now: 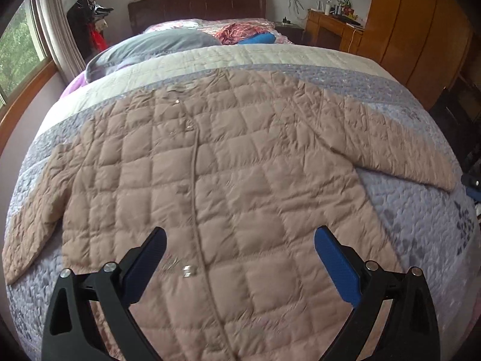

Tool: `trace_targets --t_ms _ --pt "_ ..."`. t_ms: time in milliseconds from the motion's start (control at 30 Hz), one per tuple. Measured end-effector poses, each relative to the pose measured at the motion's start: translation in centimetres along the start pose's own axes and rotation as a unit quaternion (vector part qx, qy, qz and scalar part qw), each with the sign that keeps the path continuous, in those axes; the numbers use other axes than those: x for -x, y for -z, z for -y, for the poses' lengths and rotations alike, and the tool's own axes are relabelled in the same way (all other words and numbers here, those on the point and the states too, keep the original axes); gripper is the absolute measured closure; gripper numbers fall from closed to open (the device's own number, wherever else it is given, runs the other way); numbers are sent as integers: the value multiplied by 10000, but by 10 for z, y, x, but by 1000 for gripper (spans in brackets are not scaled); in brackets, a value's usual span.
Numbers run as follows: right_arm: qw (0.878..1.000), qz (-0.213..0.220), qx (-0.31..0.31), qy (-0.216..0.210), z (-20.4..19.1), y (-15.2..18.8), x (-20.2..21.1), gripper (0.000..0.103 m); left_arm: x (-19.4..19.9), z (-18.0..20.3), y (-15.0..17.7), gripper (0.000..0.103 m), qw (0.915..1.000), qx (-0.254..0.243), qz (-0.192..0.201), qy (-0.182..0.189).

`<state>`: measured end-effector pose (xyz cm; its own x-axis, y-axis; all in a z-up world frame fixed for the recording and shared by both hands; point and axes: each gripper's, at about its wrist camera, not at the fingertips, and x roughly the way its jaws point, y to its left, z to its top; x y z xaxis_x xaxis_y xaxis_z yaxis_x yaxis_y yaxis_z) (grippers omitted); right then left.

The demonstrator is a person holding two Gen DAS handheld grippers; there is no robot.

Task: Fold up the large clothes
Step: 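Reach to the sleeve cuff and grasp it with the right tool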

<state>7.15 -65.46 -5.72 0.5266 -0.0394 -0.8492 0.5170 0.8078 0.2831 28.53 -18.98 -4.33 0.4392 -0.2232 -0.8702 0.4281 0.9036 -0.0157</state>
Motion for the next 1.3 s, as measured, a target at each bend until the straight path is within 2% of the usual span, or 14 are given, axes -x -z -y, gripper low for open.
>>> trace_targets --t_ms 100,267,400,567,667,700,767,833,967,1033,1100,1167,1200,1300 --pt "9987 -140 -476 113 48 -24 -18 3 -30 10 -35 5 9997 92 -106 208" --pt "9949 -405 -838 398 105 -42 -51 3 -69 14 -62 6 9989 215 -283 301" --pt "9936 -550 -968 181 123 -45 -71 6 -89 13 -68 16 9984 288 -363 332" --pt "9935 -557 -897 421 128 -53 -86 35 -107 13 -66 20 9977 348 -418 408" --pt "9940 -511 -840 483 124 -54 -82 74 -114 13 -63 32 9973 344 -483 435" --pt "9944 -504 -867 328 125 -56 -82 94 -117 12 -62 35 9971 362 -508 446" --pt "9938 -429 -969 -328 120 -56 -75 94 -118 11 -58 37 9969 388 -512 461" --pt "9958 -264 -775 -408 111 -55 -68 95 -121 10 -55 37 9969 396 -505 454" --pt "9961 -525 -520 487 99 -52 -84 95 -128 7 -48 37 9969 462 -455 454" --pt "9953 -491 -635 548 97 -52 -85 96 -126 7 -47 37 9971 430 -400 479" --pt "9969 -297 -660 298 83 -53 -74 96 -123 3 -46 37 9966 435 -400 575" --pt "9980 -67 -579 -228 63 -57 -57 97 -117 -4 -47 37 9959 516 -374 638" --pt "9978 64 -443 -496 47 -60 -46 97 -112 -9 -47 37 9959 558 -315 638" --pt "9963 258 64 -814 -7 -68 -29 97 -99 -23 -49 37 9963 624 -161 575"
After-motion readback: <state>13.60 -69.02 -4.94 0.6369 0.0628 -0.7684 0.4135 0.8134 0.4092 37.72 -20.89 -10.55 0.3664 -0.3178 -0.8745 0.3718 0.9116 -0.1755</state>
